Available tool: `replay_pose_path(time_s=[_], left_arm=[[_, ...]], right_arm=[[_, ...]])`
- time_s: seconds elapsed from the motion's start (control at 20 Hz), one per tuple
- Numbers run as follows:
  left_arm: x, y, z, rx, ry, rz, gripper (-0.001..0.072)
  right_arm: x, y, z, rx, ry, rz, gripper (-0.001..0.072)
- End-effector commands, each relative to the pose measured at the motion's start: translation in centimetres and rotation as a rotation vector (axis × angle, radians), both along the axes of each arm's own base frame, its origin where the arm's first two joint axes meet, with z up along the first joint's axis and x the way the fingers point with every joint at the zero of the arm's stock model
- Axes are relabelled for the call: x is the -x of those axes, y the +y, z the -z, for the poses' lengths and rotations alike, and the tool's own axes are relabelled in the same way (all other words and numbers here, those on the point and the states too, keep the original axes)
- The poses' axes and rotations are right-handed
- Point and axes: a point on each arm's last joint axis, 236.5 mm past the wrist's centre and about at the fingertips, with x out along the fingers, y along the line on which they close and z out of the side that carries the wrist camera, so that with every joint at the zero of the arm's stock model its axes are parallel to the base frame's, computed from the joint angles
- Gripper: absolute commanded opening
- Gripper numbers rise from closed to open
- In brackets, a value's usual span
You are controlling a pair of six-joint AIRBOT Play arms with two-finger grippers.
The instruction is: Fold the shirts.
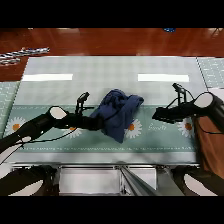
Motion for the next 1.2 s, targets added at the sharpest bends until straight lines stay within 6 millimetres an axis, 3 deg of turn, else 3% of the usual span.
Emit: replay_pose_path(time_s=[0.0,0.15,0.3,0.85,1.0,1.05,1.15], left_arm=[[-1.0,-0.6,-1.5,0.017,-0.044,0.050,0.0023],[-1.3,0.0,-1.7,0.024,-0.028,0.040,0.0023],[-1.8,0.8,-1.8,0.030,-0.013,0.020,0.0023],[-2.0,1.0,-1.8,0.030,-0.013,0.010,0.0024],[-2.1,1.0,-1.8,0.030,-0.014,0.009,0.0024],[-2.0,1.0,-1.8,0.030,-0.013,0.009,0.0023],[-2.0,1.1,-1.8,0.030,-0.013,0.009,0.0024]], right_arm=[[-0.1,3.9,1.5,-0.060,0.027,-0.016,0.0406],[-0.5,6.5,2.8,-0.107,0.039,-0.011,0.0406],[-1.4,7.7,3.7,-0.161,0.059,0.046,0.0406],[-3.8,11.2,4.1,-0.342,0.084,0.153,0.0406],[-3.9,13.7,4.5,-0.350,0.083,0.124,0.0401],[-4.0,14.6,4.4,-0.351,0.080,0.100,0.0315],[-4.3,15.6,3.7,-0.347,0.055,0.046,0.0027]])
